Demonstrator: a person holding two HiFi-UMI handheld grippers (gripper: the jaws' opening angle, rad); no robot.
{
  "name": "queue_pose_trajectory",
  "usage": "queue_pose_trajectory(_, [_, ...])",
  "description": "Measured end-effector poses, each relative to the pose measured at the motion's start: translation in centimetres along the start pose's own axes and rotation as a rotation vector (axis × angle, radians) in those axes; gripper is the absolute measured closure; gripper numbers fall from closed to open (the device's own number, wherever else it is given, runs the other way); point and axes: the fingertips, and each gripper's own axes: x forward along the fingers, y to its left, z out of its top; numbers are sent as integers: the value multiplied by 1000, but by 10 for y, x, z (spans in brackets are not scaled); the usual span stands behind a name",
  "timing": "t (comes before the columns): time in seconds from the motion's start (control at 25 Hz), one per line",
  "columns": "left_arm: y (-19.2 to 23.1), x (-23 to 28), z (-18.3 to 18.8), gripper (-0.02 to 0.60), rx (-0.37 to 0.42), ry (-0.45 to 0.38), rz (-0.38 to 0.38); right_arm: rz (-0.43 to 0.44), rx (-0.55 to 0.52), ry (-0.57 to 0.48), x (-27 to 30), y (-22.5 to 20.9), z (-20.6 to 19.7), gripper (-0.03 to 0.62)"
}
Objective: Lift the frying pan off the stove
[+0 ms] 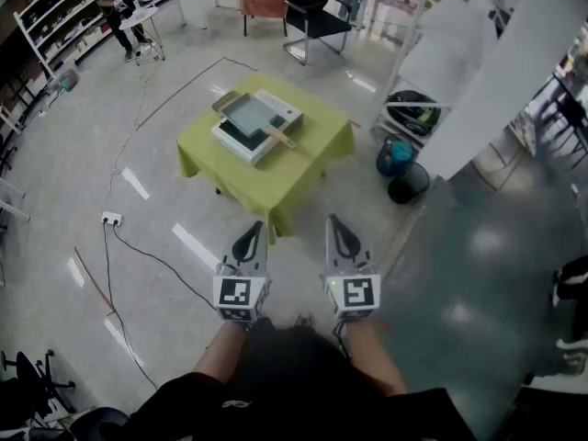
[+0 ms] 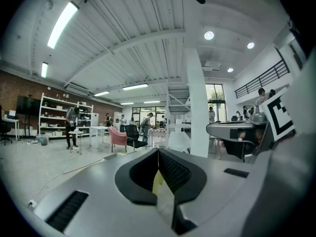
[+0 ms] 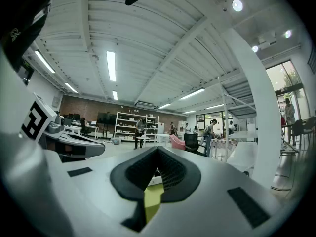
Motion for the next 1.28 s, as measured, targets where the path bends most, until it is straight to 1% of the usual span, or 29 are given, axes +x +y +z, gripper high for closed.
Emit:
queue_pose_trajectory(0.16, [-21, 0, -2, 538, 8, 20, -13, 9, 12, 2, -12, -5, -2, 579])
queue_pose_trajectory(0.28, [-35, 1, 0, 538, -1, 15, -15, 21, 17, 0, -17, -10, -4, 579])
queue_pose_trajectory(0.44, [-56, -1, -4, 538, 4, 25, -38, 42, 10, 8, -26, -14, -11, 579])
queue_pose_trajectory(0.6, [-64, 7, -16, 538, 3, 38, -47, 60, 20, 26, -31, -21, -23, 579])
queue_pose_trajectory(0.68, [-64, 15, -22, 537, -15, 49, -49, 76, 32, 49, -29, -24, -33, 579])
queue_pose_trajectory(0.84, [-63, 36, -34, 538, -44, 79, -53, 141, 37, 100, -18, -22, -52, 579])
queue_pose_trajectory(0.96, [-58, 57, -39, 538, -43, 88, -51, 157, 37, 116, -8, -24, -61, 579])
queue_pose_trajectory(1.12, [-47, 99, -43, 538, -67, 91, -26, 175, 23, 147, 22, -46, -73, 579])
queue_pose_trajectory(1.28, [-37, 144, -48, 538, -93, 107, -27, 205, 17, 178, 61, -64, -80, 579])
